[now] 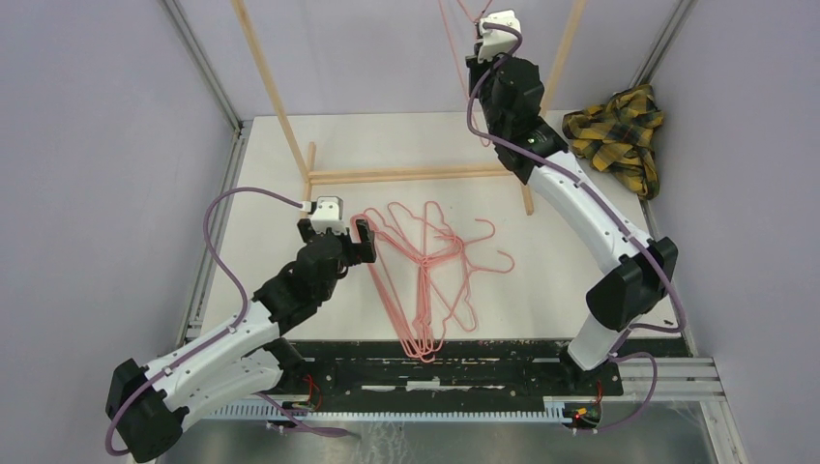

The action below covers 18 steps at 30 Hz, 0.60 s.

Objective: Organize the hangers

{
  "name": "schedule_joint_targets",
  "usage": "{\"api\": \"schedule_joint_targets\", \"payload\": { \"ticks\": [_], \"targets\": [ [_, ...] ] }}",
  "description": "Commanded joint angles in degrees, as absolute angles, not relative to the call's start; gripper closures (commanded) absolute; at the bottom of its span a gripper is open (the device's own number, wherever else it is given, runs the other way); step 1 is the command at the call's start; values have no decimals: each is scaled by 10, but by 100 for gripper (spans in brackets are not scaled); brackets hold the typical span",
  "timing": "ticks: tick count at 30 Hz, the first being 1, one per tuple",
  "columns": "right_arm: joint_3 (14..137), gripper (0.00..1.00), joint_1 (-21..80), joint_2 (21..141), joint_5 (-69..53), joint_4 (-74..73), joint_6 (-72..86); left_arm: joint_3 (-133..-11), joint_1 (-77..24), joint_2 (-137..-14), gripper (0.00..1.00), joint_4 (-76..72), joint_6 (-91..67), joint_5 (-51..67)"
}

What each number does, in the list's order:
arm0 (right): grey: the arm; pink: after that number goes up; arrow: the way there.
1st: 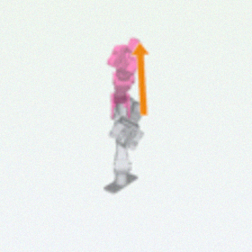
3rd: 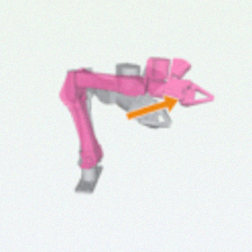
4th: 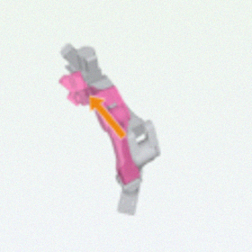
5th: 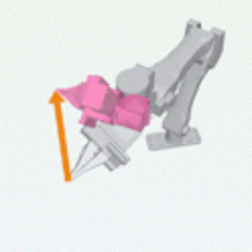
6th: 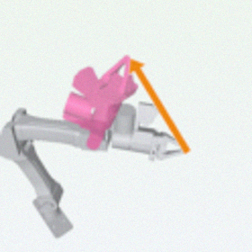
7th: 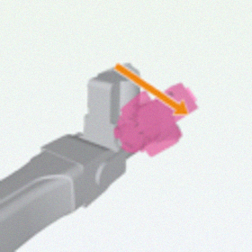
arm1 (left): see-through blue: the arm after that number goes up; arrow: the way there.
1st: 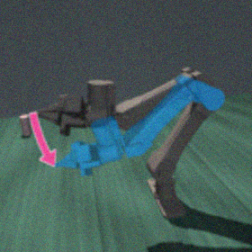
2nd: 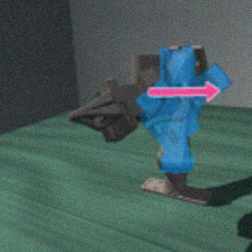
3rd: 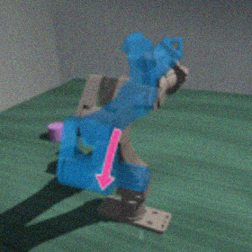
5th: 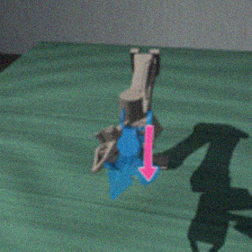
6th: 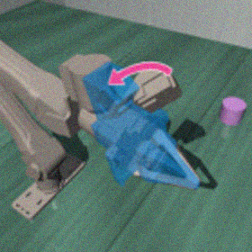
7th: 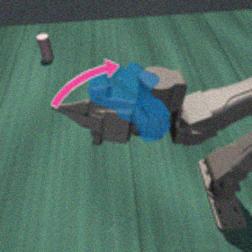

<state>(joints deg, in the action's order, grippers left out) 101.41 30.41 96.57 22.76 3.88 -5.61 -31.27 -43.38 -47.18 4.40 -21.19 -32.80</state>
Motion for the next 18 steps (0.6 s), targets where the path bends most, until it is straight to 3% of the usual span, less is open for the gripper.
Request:
{"api": "schedule_joint_targets", "payload": {
  "ticks": [1,11,18],
  "targets": [
    [1046,99,291,975,231,47,-34,-311,-435,-461,1,42,-240,-341],
    [979,99,233,939,250,30,-2,-305,-435,-466,1,43,-237,-340],
    [999,99,170,941,243,-13,19,-302,-435,-474,1,39,-238,-338]
  ]
}}
